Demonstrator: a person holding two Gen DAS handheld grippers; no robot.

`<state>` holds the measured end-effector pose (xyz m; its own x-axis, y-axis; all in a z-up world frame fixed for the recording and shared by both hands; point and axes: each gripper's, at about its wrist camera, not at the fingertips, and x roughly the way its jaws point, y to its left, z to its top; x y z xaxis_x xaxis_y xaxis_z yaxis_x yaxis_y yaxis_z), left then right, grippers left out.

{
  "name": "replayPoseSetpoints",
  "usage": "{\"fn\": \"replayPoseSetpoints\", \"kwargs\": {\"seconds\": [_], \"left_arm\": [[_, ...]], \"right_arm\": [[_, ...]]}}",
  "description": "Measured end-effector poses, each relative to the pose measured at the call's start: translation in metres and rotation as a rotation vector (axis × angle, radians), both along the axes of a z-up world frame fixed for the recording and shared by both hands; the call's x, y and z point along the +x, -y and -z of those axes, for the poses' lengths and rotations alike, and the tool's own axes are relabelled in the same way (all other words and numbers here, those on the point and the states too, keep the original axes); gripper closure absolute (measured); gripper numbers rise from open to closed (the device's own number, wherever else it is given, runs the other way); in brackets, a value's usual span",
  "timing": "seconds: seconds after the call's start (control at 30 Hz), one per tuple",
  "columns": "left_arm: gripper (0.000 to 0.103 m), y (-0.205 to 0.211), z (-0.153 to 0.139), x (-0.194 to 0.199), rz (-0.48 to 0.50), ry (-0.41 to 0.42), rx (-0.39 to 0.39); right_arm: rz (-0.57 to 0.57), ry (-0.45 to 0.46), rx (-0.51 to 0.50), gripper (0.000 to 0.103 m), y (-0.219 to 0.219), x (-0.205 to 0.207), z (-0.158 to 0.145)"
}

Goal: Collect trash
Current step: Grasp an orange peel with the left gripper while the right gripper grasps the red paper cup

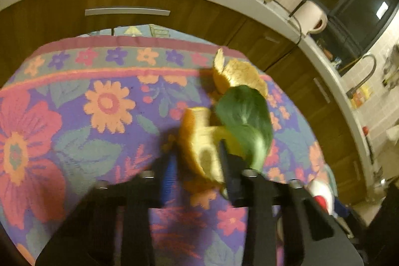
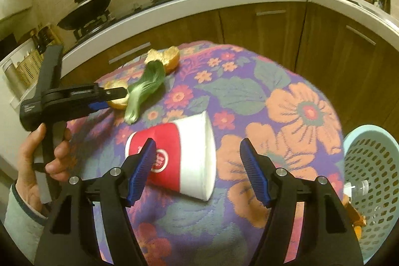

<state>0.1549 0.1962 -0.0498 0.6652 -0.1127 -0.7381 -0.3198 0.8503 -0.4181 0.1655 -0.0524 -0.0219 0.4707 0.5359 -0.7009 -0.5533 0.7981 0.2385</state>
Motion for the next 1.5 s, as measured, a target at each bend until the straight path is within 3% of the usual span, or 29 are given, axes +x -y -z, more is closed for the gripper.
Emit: {"fn": "replayPoseSetpoints", "kwargs": {"seconds": [0.03, 0.13, 0.27, 0.43, 0.63, 0.73, 0.9, 1.03, 1.3, 1.5], "left_arm": [[0.092, 0.0, 0.0, -0.001, 0.001, -0.001, 0.004], [0.094, -0.004, -0.003, -0.015, -0.017, 0.025, -0.015], [0.094, -0.008, -0.015, -0.044, -0.055, 0.057, 0.031], [0.094, -0.014, -0.025, -0.074, -0.074, 0.093, 0.032], [0.094, -0.009, -0.034, -0.088, -0.05, 0.119, 0.05], [0.094, -0.002, -0.035, -0.089, -0.023, 0.132, 0.051], [0.094, 0.012, -0.038, -0.091, 0.019, 0.156, 0.087], [0.094, 0.017, -0.042, -0.093, 0.032, 0.18, 0.103], [0.094, 0.025, -0.044, -0.093, 0.048, 0.188, 0.112], [0.094, 0.026, -0.043, -0.094, 0.059, 0.191, 0.112]], "right_arm": [[-0.019, 0.007, -0.004, 0.038, -0.002, -0.004, -0.001], [-0.06, 0.045, -0.024, 0.044, -0.007, -0.021, -0.005], [-0.113, 0.07, -0.027, 0.053, -0.009, -0.043, -0.012], [-0.223, 0.038, 0.019, 0.066, -0.008, -0.062, -0.014], [-0.141, 0.089, -0.036, 0.065, 0.009, -0.063, -0.016], [-0.119, 0.096, -0.038, 0.044, 0.01, -0.057, -0.017], [-0.182, 0.139, -0.114, 0.044, -0.003, -0.065, -0.013], [-0.175, 0.039, -0.005, 0.044, 0.001, -0.049, -0.009], [-0.177, -0.167, 0.088, 0.042, -0.024, -0.002, 0.012], [-0.228, -0.22, 0.098, 0.042, -0.041, -0.009, 0.021]]}}
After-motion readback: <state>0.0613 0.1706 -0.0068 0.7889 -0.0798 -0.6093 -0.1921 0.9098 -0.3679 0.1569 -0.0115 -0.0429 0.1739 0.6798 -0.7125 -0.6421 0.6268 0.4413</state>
